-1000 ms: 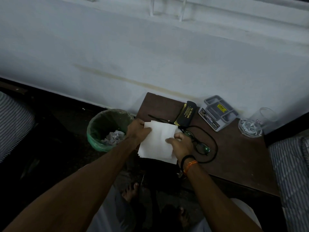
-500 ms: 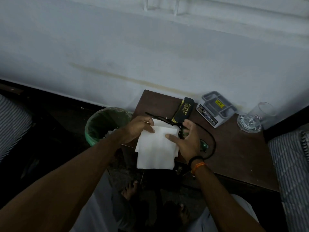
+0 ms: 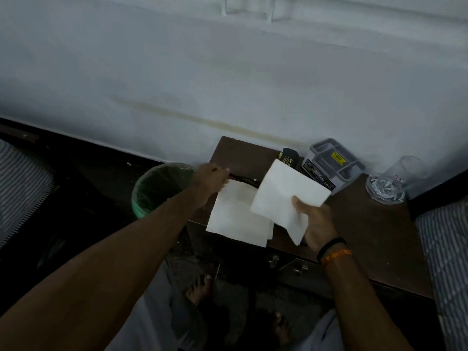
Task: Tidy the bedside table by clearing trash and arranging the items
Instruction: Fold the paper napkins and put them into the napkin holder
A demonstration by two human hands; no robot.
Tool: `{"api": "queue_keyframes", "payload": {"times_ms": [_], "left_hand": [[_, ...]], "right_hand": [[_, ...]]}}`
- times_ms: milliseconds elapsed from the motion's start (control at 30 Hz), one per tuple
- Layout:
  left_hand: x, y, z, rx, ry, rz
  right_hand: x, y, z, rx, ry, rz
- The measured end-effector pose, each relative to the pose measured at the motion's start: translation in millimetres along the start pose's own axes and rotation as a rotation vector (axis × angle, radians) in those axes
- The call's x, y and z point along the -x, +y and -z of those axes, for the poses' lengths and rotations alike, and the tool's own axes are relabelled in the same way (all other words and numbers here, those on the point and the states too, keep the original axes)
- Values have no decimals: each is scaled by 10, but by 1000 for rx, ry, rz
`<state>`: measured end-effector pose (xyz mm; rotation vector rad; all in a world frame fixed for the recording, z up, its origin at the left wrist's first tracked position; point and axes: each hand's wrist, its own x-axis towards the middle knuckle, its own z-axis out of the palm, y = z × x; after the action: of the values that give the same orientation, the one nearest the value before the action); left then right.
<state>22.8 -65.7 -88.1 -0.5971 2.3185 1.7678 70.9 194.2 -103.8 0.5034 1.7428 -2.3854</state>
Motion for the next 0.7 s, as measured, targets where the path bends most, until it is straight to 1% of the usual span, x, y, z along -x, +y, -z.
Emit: {"api": "queue_keyframes", "payload": {"times_ms": [33, 67, 100, 167, 267, 400, 500, 633, 700], "left_hand": [[-45, -112, 22, -168, 68, -41], [-64, -192, 42, -297, 83, -81], [-82, -259, 47, -390, 62, -116], [-90, -333, 27, -530, -5, -205], [-113, -345, -40, -659, 5, -296], [-161, -323, -71, -661, 21, -284], [-136, -326, -70, -578, 45, -308], [-73, -432, -104, -497, 104, -387], [-48, -456, -113, -444, 131, -381]], "right_hand": [[-15, 13, 38, 7, -2, 2], [-35, 37, 68, 17, -5, -6], [-58, 59, 85, 31, -4, -18], [-109, 89, 100, 73, 8, -41], [-159, 83, 107, 223, 37, -63], [-133, 75, 73, 352, -24, -99], [-93, 48, 12, 350, -90, -110], [-59, 5, -57, 362, -136, -119], [-66, -15, -67, 354, -148, -122]]}}
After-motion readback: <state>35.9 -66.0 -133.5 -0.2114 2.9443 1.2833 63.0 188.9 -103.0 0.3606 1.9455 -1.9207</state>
